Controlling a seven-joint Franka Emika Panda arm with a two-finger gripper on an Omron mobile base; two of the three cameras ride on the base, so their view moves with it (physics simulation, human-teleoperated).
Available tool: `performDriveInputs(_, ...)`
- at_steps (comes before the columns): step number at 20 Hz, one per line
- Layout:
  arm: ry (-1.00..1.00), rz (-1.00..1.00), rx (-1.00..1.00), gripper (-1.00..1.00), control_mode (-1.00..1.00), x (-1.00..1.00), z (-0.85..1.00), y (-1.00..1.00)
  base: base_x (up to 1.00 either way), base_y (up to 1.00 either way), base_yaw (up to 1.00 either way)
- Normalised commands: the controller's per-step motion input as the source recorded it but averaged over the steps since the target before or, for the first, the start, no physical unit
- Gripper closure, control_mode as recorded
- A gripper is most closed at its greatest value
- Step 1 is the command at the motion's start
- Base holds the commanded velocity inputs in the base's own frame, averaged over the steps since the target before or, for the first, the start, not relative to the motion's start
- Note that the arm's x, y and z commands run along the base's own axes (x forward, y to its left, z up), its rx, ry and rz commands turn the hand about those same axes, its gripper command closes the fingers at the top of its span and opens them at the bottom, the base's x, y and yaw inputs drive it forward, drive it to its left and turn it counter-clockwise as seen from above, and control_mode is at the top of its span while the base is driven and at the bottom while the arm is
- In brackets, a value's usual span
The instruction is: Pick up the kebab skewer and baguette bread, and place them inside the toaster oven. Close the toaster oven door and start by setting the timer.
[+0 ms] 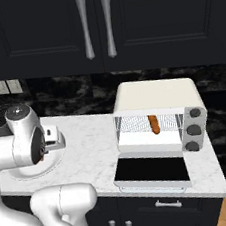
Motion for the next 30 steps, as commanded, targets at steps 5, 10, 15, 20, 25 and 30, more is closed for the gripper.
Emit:
performDriveInputs(5, 0.0, 0.0, 0.0, 1.0, -1.0, -0.7, 0.36, -0.67, 0.0, 0.0, 0.0)
performDriveInputs(10, 0.0, 0.0, 0.0, 1.0, -1.0, -0.71, 0.33, -0.7, 0.0, 0.0, 0.0)
performDriveInputs(15, 0.0, 0.0, 0.0, 1.0, -1.0, -0.76, 0.18, -0.75, 0.0, 0.0, 0.0)
performDriveInputs(20, 0.0, 0.0, 0.0, 1.0, -1.0, -0.71, 0.19, -0.74, 0.0, 0.0, 0.0)
performDriveInputs(25, 0.0, 0.0, 0.0, 1.0, -1.0, -0.53, 0.19, -0.66, 0.0, 0.0, 0.0)
performDriveInputs(30, 0.0, 0.0, 0.0, 1.0, -1.0, -0.13, 0.09, -0.61, 0.0, 0.0, 0.0)
